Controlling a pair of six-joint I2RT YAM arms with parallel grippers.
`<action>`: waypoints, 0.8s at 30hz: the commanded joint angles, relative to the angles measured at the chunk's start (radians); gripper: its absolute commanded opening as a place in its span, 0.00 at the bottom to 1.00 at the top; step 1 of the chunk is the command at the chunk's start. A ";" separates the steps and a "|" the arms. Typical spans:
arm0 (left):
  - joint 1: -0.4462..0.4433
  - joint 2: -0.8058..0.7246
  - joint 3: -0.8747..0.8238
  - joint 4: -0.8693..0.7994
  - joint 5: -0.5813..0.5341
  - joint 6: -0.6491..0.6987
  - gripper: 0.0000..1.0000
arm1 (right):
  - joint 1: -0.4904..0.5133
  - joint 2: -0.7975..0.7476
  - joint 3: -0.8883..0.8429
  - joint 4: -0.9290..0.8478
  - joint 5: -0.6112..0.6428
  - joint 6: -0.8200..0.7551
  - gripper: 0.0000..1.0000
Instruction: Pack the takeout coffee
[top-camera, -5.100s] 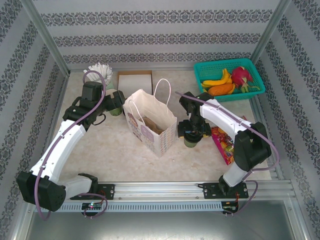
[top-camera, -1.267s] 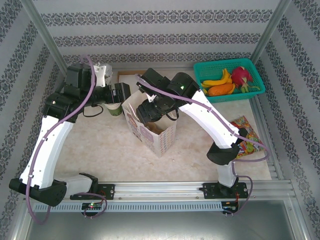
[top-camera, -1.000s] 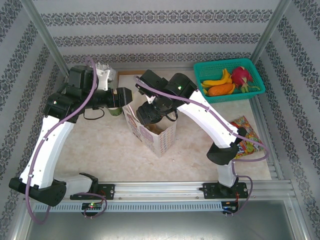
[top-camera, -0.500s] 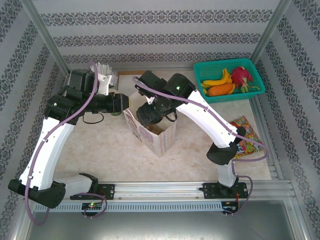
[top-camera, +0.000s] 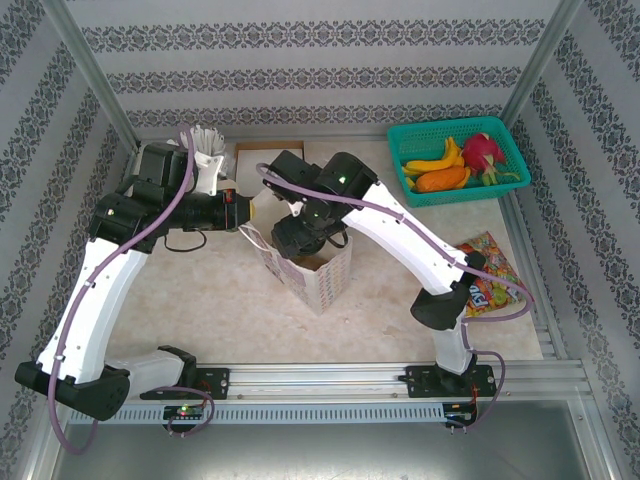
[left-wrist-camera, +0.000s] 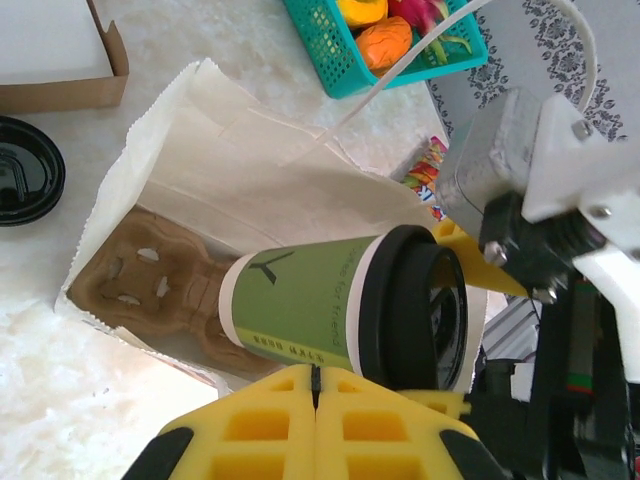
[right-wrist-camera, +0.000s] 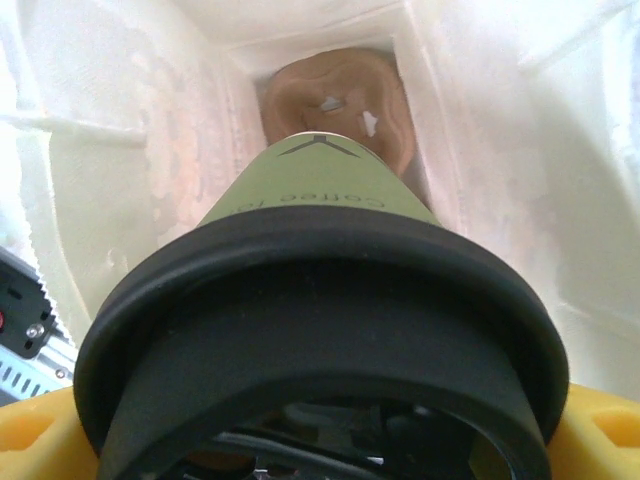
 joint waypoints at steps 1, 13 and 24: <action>-0.008 -0.025 -0.012 -0.008 -0.022 0.009 0.00 | 0.006 0.014 -0.014 -0.150 -0.008 -0.002 0.67; -0.007 -0.028 -0.041 0.001 -0.037 0.034 0.00 | -0.057 -0.035 -0.124 -0.156 0.070 0.024 0.67; -0.005 -0.022 -0.033 0.023 -0.141 0.028 0.26 | -0.045 -0.008 -0.158 -0.142 0.002 -0.028 0.67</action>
